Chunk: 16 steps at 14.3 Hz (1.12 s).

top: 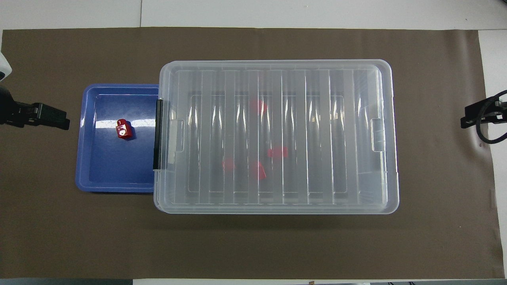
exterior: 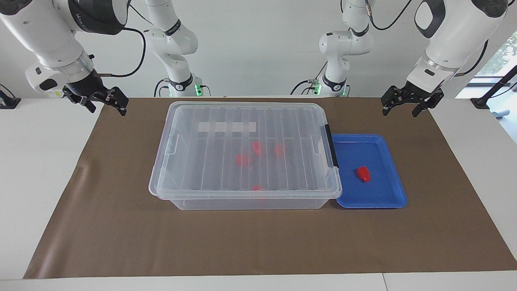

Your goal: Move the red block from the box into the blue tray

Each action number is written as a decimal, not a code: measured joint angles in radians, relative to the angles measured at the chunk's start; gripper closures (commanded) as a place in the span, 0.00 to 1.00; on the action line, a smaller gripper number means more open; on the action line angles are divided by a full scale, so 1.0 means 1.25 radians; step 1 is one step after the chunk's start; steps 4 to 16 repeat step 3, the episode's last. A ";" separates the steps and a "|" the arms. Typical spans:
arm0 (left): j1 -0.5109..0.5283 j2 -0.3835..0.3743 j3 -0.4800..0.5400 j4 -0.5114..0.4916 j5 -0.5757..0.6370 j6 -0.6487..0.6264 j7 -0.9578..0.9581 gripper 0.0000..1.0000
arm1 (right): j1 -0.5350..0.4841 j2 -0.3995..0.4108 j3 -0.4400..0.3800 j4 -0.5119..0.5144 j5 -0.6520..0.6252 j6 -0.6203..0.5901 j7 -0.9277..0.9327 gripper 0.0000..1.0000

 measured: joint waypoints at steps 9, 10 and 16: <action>0.000 -0.006 0.005 0.000 0.000 0.000 0.000 0.00 | 0.000 0.000 0.000 -0.002 0.000 0.000 0.000 0.00; 0.000 -0.006 0.005 0.000 0.000 0.000 0.000 0.00 | 0.000 0.000 0.000 -0.002 0.000 0.000 0.000 0.00; 0.000 -0.006 0.005 0.000 0.000 0.000 0.000 0.00 | 0.000 0.000 0.000 -0.002 0.000 0.000 0.000 0.00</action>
